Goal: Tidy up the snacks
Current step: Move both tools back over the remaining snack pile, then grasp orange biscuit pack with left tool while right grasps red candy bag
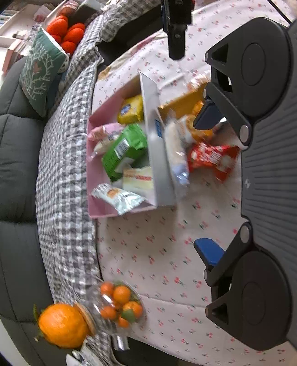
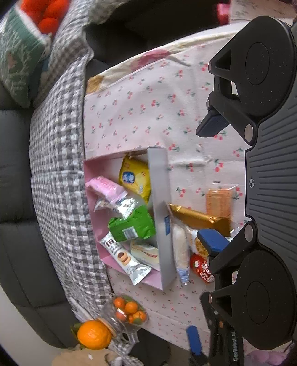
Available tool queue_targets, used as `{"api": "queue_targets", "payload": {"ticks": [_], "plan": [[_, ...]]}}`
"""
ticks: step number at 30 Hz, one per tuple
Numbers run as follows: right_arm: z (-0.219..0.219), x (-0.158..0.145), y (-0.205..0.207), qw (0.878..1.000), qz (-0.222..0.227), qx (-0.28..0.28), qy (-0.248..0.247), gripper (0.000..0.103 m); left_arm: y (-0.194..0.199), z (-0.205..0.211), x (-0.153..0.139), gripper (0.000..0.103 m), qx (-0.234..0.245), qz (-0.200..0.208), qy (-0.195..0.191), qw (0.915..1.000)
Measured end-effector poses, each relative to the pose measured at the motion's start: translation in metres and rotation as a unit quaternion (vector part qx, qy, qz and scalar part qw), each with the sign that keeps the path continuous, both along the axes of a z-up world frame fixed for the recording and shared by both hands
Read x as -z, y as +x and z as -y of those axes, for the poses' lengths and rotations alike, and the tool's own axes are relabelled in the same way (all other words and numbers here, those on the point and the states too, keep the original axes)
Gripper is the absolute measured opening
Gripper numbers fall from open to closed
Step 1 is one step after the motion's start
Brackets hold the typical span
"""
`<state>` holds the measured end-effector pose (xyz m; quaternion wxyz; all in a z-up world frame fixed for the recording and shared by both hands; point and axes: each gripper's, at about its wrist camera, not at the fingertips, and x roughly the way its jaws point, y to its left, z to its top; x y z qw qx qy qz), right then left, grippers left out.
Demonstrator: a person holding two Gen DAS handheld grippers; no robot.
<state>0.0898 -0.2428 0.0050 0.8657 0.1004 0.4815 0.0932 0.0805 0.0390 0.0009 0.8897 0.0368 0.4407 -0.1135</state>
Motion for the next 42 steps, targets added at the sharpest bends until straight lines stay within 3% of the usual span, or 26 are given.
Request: {"api": "queue_targets", "payload": {"ticks": [3, 14, 23, 26, 30, 33, 39, 42], "plan": [[0.004, 0.006, -0.013, 1.000, -0.009, -0.002, 0.011, 0.089, -0.009, -0.008, 0.006, 0.101, -0.021, -0.018, 0.010, 0.9996], [0.011, 0.028, -0.048, 1.000, -0.020, -0.014, -0.007, 0.091, -0.038, -0.035, 0.022, 0.101, -0.046, -0.024, 0.004, 0.9986], [0.009, 0.061, -0.065, 0.998, -0.060, -0.005, -0.007, 0.092, -0.058, -0.037, 0.039, 0.098, -0.039, -0.032, 0.007, 0.9987], [0.001, 0.063, -0.073, 0.999, -0.038, -0.018, -0.026, 0.094, -0.066, -0.034, 0.047, 0.090, -0.040, -0.022, 0.014, 0.9989], [-0.012, 0.068, -0.083, 0.998, -0.003, -0.042, -0.049, 0.098, -0.078, -0.029, 0.058, 0.091, -0.048, -0.002, 0.020, 0.9987], [-0.022, 0.071, -0.092, 0.994, 0.031, -0.069, -0.073, 0.100, -0.088, -0.025, 0.060, 0.091, -0.043, 0.039, 0.033, 0.9977], [-0.022, 0.075, -0.101, 0.993, 0.066, -0.073, -0.060, 0.101, -0.090, -0.025, 0.061, 0.091, -0.043, 0.057, 0.033, 0.9969], [-0.020, 0.076, -0.104, 0.993, 0.076, -0.074, -0.057, 0.101, -0.092, -0.026, 0.061, 0.082, -0.043, 0.057, 0.023, 0.9972]]}}
